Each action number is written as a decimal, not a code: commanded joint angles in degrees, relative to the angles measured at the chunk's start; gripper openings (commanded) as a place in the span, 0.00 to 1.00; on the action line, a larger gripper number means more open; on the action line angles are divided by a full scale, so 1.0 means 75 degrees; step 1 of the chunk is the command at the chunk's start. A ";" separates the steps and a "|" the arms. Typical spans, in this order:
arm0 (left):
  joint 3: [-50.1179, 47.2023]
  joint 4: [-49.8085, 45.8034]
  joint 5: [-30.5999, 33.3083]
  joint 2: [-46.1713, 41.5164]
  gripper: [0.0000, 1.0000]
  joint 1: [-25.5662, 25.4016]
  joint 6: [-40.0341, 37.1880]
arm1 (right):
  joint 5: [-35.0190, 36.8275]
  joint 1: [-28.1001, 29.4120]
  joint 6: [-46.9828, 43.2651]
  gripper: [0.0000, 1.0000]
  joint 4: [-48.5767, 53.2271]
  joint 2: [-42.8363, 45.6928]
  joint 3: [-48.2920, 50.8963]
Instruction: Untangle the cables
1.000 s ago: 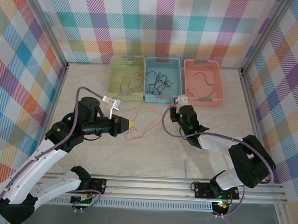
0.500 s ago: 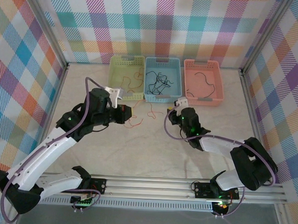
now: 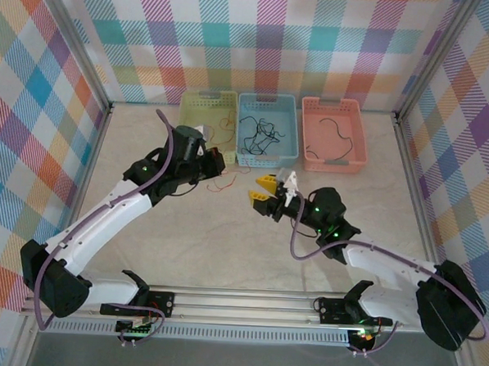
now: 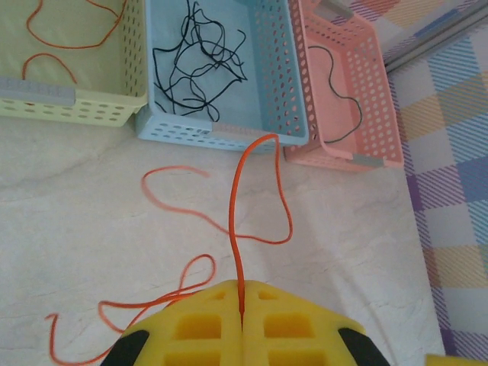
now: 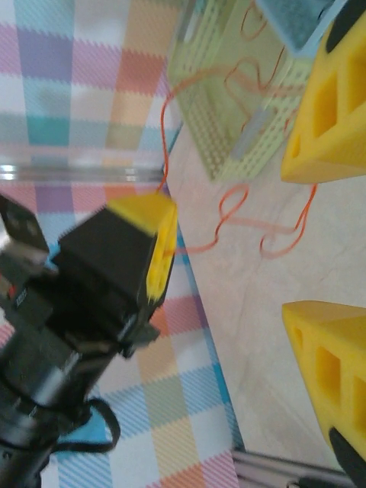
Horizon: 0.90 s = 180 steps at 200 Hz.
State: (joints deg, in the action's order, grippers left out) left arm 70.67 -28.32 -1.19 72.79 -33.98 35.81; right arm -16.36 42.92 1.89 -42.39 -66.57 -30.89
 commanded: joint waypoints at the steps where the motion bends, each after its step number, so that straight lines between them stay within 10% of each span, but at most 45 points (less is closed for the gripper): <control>1: 0.0270 0.0405 -0.0274 0.0060 0.00 0.0031 0.0427 | -0.0562 0.0254 -0.0317 0.46 -0.0145 -0.0831 -0.0529; 111: 0.0256 0.0723 -0.1252 0.0020 0.00 0.0020 0.0963 | 0.0510 0.0485 -0.0067 0.58 -0.0509 -0.3768 -0.2909; 180: 0.0607 0.0675 -0.1340 -0.0274 0.00 0.0019 0.1049 | 0.0342 0.0489 0.0477 0.30 -0.0919 -0.5041 -0.3334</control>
State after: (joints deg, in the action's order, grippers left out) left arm 71.66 -26.48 -7.88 73.12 -33.21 42.72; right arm -12.86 46.11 3.99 -48.49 -101.47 -55.46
